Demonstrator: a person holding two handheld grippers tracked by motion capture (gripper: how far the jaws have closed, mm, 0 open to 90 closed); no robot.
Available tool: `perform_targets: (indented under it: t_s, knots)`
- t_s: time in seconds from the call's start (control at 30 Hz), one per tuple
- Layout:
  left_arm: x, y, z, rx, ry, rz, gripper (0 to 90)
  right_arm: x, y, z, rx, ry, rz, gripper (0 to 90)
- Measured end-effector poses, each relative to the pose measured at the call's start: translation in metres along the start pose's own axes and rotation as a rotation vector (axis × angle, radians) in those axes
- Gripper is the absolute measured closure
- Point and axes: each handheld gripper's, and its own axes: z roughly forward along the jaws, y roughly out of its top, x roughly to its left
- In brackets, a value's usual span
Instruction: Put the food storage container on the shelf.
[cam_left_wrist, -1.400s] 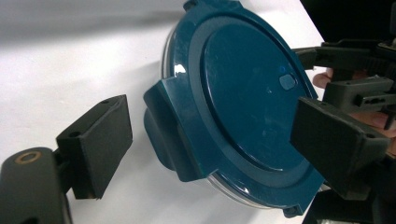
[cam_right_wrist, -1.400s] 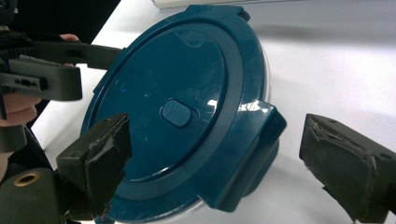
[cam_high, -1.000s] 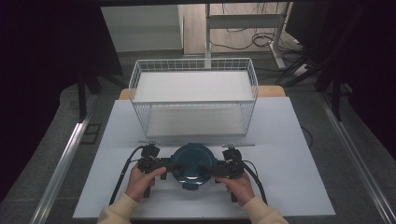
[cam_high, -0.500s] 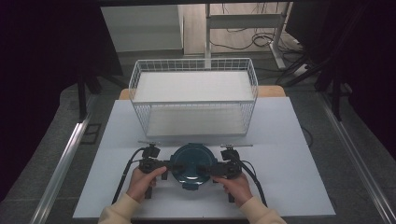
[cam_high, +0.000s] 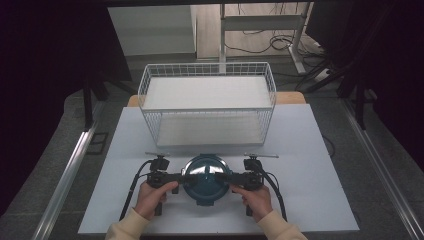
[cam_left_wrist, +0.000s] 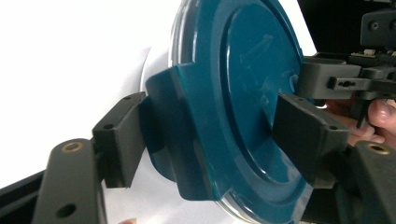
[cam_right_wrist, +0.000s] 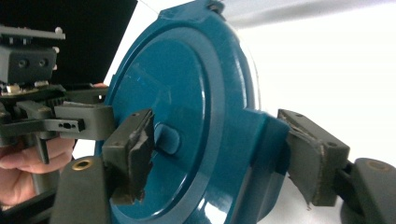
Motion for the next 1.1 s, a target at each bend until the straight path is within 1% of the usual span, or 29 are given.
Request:
perform_targets:
  t_s: [0.1,0.17,0.37,0.47,0.87,1.1]
  knots:
    - [0.000,-0.002,-0.003,-0.007,-0.007,-0.004,32.0,0.003,-0.001,-0.002,-0.002,-0.004,-0.032,31.7]
    - [-0.002,-0.004,-0.004,-0.011,-0.001,0.002,32.3,0.006,-0.002,-0.003,0.000,-0.009,-0.050,31.8]
    - [-0.006,-0.006,-0.009,-0.033,0.004,0.010,35.0,0.009,-0.005,-0.006,0.003,-0.001,-0.081,31.9]
    - [-0.009,-0.005,-0.011,-0.045,0.020,0.022,35.7,0.010,-0.006,-0.005,-0.002,0.008,-0.088,32.0]
    - [-0.016,-0.005,-0.017,-0.068,0.052,0.061,36.7,0.013,-0.006,-0.005,0.004,0.020,-0.111,32.2]
    - [-0.021,-0.004,-0.019,-0.077,0.054,0.075,37.2,0.014,-0.004,-0.009,-0.018,0.027,-0.128,32.5]
